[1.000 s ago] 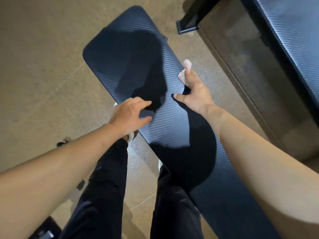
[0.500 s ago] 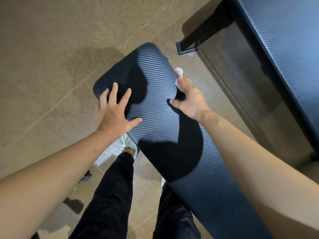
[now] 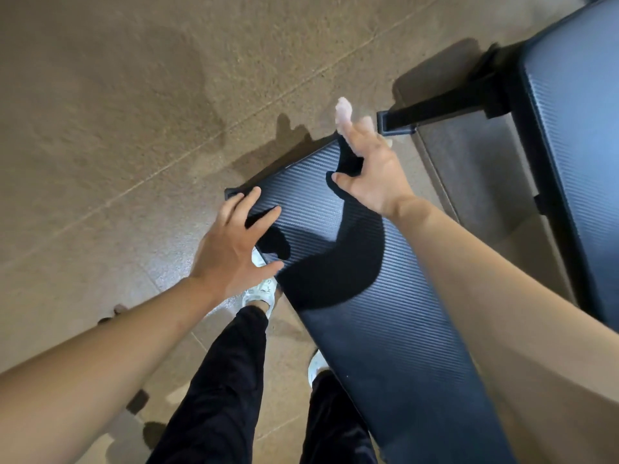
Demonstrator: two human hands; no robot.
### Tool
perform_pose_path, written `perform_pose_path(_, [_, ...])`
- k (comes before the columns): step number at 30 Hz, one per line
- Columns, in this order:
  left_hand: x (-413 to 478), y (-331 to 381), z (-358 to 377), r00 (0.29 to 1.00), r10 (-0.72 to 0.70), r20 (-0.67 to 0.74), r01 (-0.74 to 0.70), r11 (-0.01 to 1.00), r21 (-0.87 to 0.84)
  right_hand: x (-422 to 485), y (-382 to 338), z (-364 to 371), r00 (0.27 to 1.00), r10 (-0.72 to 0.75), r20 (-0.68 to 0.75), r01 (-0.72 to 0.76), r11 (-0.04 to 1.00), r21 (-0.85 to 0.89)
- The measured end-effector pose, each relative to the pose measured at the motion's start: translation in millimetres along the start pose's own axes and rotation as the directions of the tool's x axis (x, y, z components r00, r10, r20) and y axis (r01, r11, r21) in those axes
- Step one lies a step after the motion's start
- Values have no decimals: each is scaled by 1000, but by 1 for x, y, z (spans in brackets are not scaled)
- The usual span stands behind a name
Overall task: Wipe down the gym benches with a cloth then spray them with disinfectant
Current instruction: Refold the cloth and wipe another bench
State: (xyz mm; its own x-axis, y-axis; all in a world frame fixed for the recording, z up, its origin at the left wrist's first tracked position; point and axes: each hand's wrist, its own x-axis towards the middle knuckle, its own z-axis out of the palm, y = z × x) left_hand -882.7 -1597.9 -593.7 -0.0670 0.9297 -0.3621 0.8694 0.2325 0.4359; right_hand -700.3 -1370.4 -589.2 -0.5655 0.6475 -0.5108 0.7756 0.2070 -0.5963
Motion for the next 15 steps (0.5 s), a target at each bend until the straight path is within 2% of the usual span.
perform_pose_path(3, [4,-12,-4,997,44,-65,-48,997,-59,11,-19,1,991,-123,60,135,941,-311])
perform_pose_path(5, [9,-23,-8,985,78,-153,-93,992,-90,11,-26,8,977,-179,115,210,903,-375])
perform_pose_path(7, [17,-32,-15,975,69,-212,-94,990,-109,5,-28,18,957,-246,155,287,882,-373])
perform_pose_path(10, [38,-34,-26,964,-59,-259,12,983,-181,-9,-27,30,932,-345,112,362,866,-344])
perform_pose_path(12, [58,-27,-33,953,-91,-288,27,975,-222,-16,-24,34,924,-370,94,379,864,-331])
perform_pose_path(15, [91,-8,-46,971,-73,-229,-1,951,-310,-25,-20,36,906,-423,-2,408,875,-259])
